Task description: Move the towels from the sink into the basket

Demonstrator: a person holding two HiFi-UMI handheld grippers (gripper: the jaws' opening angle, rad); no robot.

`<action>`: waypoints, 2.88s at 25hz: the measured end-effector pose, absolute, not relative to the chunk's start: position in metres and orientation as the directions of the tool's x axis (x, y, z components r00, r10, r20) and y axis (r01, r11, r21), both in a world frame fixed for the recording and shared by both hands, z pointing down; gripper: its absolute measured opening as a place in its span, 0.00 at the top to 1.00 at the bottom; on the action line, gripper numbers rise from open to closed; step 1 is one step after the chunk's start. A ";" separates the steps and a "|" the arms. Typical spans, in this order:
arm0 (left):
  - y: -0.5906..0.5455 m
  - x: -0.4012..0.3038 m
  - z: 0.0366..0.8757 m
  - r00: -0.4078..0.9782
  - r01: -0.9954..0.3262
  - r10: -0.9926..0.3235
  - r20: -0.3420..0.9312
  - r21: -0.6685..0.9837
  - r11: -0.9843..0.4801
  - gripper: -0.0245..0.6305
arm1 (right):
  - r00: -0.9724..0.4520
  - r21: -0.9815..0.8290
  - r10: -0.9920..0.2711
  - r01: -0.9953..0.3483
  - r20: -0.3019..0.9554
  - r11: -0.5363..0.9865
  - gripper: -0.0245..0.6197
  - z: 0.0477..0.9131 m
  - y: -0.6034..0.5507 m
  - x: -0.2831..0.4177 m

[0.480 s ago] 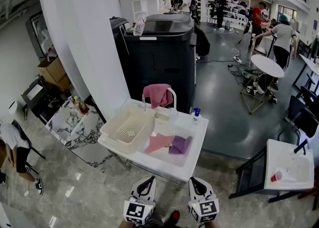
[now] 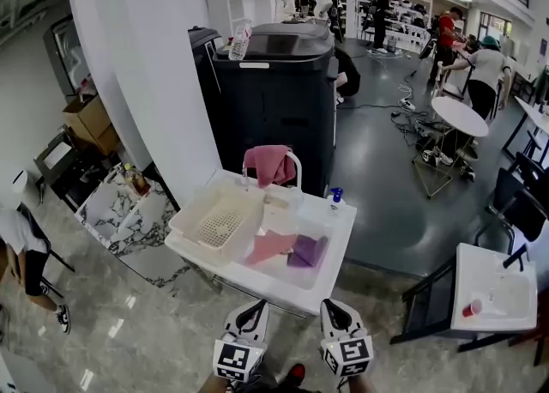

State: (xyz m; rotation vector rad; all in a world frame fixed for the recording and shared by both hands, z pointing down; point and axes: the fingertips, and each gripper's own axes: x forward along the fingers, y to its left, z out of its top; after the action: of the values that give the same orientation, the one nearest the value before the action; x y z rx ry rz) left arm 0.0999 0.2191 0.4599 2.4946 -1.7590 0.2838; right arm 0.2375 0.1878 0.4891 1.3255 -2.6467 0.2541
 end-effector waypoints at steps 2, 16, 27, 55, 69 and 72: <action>0.215 0.099 0.461 0.327 -0.939 -0.924 0.199 -0.043 -0.341 0.96 | -0.595 -0.081 -0.767 -0.799 0.239 0.595 0.92 0.493 0.184 0.236; 0.140 0.068 0.488 0.359 -0.929 -0.902 0.238 0.005 -0.369 0.96 | -0.610 -0.107 -0.732 -0.785 0.305 0.610 0.92 0.522 0.115 0.196; 0.046 0.030 0.513 0.490 -0.868 -0.826 0.278 0.070 -0.492 0.96 | -0.547 -0.084 -0.745 -0.823 0.383 0.561 0.92 0.539 0.032 0.135; -0.076 0.135 0.627 0.711 -0.679 -0.573 0.407 0.187 -0.710 0.96 | -0.284 -0.145 -0.818 -0.959 0.500 0.244 0.92 0.639 -0.039 0.244; -0.096 0.166 0.737 0.699 -0.669 -0.465 0.543 0.267 -0.694 0.96 | -0.299 -0.204 -0.785 -0.953 0.543 0.222 0.92 0.694 -0.060 0.256; -0.100 0.174 0.755 0.689 -0.666 -0.441 0.576 0.262 -0.698 0.96 | -0.292 -0.208 -0.778 -0.955 0.556 0.210 0.92 0.697 -0.059 0.262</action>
State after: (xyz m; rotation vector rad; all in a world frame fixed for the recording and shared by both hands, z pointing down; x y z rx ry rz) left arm 0.1740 -0.0997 0.7548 2.4429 -0.8557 0.6662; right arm 0.2617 -0.0586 0.6972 1.6226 -2.1599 0.7489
